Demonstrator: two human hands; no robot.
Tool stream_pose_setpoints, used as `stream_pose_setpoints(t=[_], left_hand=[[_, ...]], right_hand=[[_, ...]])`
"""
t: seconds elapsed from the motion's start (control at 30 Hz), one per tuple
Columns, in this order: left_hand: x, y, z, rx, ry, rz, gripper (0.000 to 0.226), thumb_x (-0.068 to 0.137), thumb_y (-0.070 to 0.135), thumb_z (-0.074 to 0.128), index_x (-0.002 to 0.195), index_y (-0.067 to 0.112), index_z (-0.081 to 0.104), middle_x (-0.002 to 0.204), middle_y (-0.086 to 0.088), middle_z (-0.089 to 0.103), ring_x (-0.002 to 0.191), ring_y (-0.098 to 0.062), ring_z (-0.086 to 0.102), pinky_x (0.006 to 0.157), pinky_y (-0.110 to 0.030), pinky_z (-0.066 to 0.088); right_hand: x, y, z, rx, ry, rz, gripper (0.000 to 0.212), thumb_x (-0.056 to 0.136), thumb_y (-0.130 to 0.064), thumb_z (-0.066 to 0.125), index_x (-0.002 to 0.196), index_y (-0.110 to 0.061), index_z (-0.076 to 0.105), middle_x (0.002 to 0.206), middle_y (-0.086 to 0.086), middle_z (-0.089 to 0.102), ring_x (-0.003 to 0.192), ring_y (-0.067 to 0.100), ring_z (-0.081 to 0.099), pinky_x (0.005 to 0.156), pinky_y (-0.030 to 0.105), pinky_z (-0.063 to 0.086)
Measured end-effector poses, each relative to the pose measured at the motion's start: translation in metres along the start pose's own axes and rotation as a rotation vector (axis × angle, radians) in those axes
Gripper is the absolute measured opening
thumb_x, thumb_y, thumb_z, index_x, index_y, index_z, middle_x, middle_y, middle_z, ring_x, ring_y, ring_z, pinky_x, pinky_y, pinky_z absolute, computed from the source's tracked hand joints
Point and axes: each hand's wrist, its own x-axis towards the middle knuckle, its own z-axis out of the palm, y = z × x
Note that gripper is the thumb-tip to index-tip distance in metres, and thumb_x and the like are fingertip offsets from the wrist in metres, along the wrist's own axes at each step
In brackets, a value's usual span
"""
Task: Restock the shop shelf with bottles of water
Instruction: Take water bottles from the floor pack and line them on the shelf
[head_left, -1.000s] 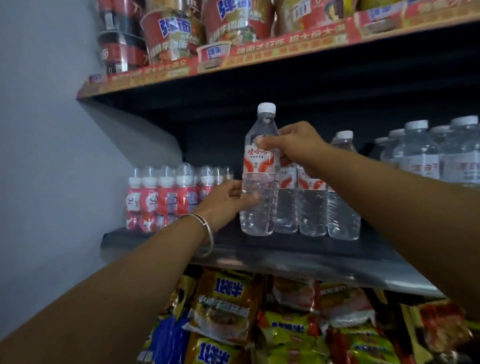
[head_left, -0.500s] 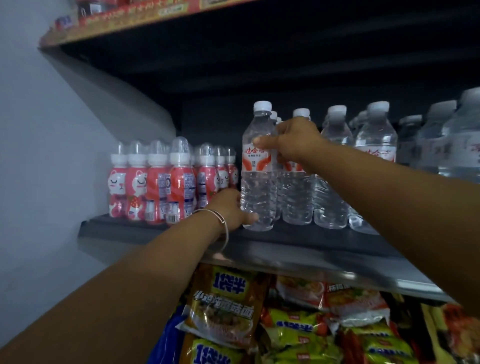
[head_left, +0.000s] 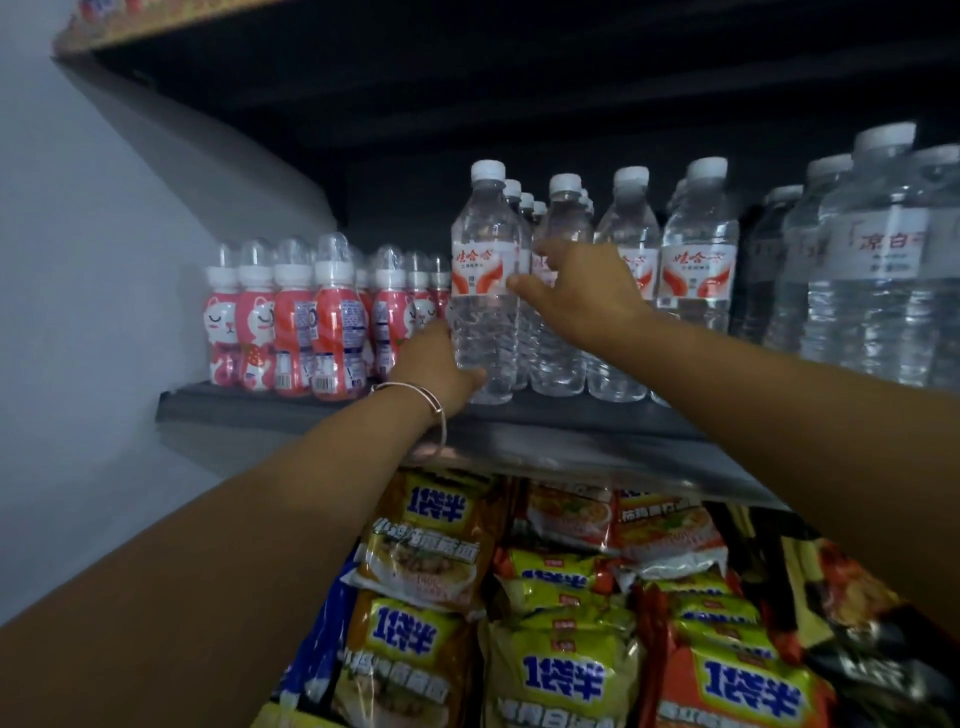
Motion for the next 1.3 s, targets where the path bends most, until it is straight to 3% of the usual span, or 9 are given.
stream_pose_setpoints(t=[0.13, 0.2, 0.3, 0.47, 0.7, 0.9, 0.97, 1.13, 1.3], left_hand=[[-0.044, 0.012, 0.013, 0.148, 0.161, 0.132, 0.066, 0.085, 0.019, 0.064, 0.142, 0.014, 0.03, 0.144, -0.009, 0.035, 0.133, -0.027, 0.032, 0.111, -0.039, 0.027], [-0.077, 0.021, 0.025, 0.18, 0.195, 0.19, 0.066, 0.085, 0.018, 0.062, 0.142, 0.016, 0.029, 0.145, -0.006, 0.034, 0.135, -0.024, 0.029, 0.112, -0.038, 0.022], [-0.133, 0.028, 0.055, 0.246, 0.19, 0.194, 0.069, 0.083, 0.02, 0.061, 0.143, 0.017, 0.027, 0.148, -0.004, 0.029, 0.136, -0.024, 0.027, 0.111, -0.036, 0.018], [-0.235, 0.026, 0.126, 0.286, 0.034, 0.057, 0.073, 0.082, 0.017, 0.062, 0.144, 0.018, 0.022, 0.15, -0.002, 0.023, 0.137, -0.024, 0.023, 0.108, -0.04, 0.02], [-0.351, -0.017, 0.241, 0.325, -0.166, -0.003, 0.072, 0.081, 0.006, 0.057, 0.144, 0.018, 0.024, 0.151, -0.005, 0.022, 0.137, -0.026, 0.024, 0.109, -0.038, 0.02], [-0.443, -0.085, 0.347, 0.275, -0.353, -0.084, 0.072, 0.083, -0.003, 0.049, 0.146, 0.016, 0.019, 0.154, -0.005, 0.015, 0.139, -0.026, 0.019, 0.111, -0.038, 0.021], [-0.477, -0.114, 0.381, 0.286, -0.397, -0.087, 0.077, 0.08, -0.003, 0.051, 0.146, 0.017, 0.018, 0.154, -0.003, 0.015, 0.138, -0.023, 0.02, 0.108, -0.031, 0.018], [-0.568, -0.194, 0.46, 0.197, -0.495, -0.097, 0.077, 0.073, -0.008, 0.053, 0.143, 0.011, 0.03, 0.151, -0.01, 0.026, 0.133, -0.032, 0.033, 0.108, -0.043, 0.03], [-0.649, -0.279, 0.526, 0.343, -0.664, -0.107, 0.079, 0.08, 0.001, 0.059, 0.147, 0.014, 0.019, 0.155, -0.007, 0.015, 0.142, -0.022, 0.02, 0.118, -0.036, 0.012]], right_hand=[[-0.06, 0.015, -0.008, -0.225, -0.044, -0.199, 0.053, 0.095, -0.039, 0.048, 0.142, -0.017, 0.037, 0.141, 0.006, 0.047, 0.129, 0.026, 0.039, 0.106, 0.037, 0.027], [-0.098, 0.023, -0.014, -0.268, -0.063, -0.243, 0.059, 0.096, -0.039, 0.046, 0.148, -0.019, 0.025, 0.155, 0.004, 0.026, 0.141, 0.021, 0.02, 0.109, 0.035, 0.013], [-0.163, 0.041, -0.017, -0.275, -0.109, -0.281, 0.066, 0.092, -0.035, 0.052, 0.148, -0.017, 0.023, 0.157, 0.006, 0.019, 0.143, 0.02, 0.015, 0.107, 0.033, 0.006], [-0.28, 0.083, -0.006, -0.27, -0.244, -0.223, 0.067, 0.082, -0.018, 0.057, 0.145, -0.013, 0.033, 0.154, 0.009, 0.027, 0.141, 0.025, 0.025, 0.106, 0.039, 0.016], [-0.432, 0.146, 0.044, -0.328, -0.595, -0.068, 0.07, 0.084, -0.013, 0.057, 0.146, -0.007, 0.025, 0.156, 0.014, 0.017, 0.142, 0.03, 0.018, 0.109, 0.042, 0.016], [-0.574, 0.192, 0.141, -0.221, -0.622, -0.024, 0.06, 0.055, -0.006, 0.067, 0.113, 0.007, 0.061, 0.12, 0.029, 0.059, 0.1, 0.045, 0.062, 0.077, 0.052, 0.049], [-0.615, 0.2, 0.174, -0.219, -0.704, 0.022, 0.075, 0.049, -0.005, 0.077, 0.121, 0.006, 0.058, 0.128, 0.026, 0.055, 0.104, 0.042, 0.06, 0.079, 0.047, 0.048], [-0.726, 0.216, 0.258, -0.13, -0.9, 0.118, 0.068, 0.081, -0.011, 0.062, 0.142, -0.005, 0.034, 0.154, 0.014, 0.024, 0.135, 0.033, 0.031, 0.102, 0.04, 0.027], [-0.836, 0.231, 0.346, -0.089, -1.154, 0.158, 0.078, 0.09, -0.04, 0.057, 0.149, -0.015, 0.014, 0.158, 0.005, 0.012, 0.139, 0.026, 0.022, 0.108, 0.037, 0.022]])
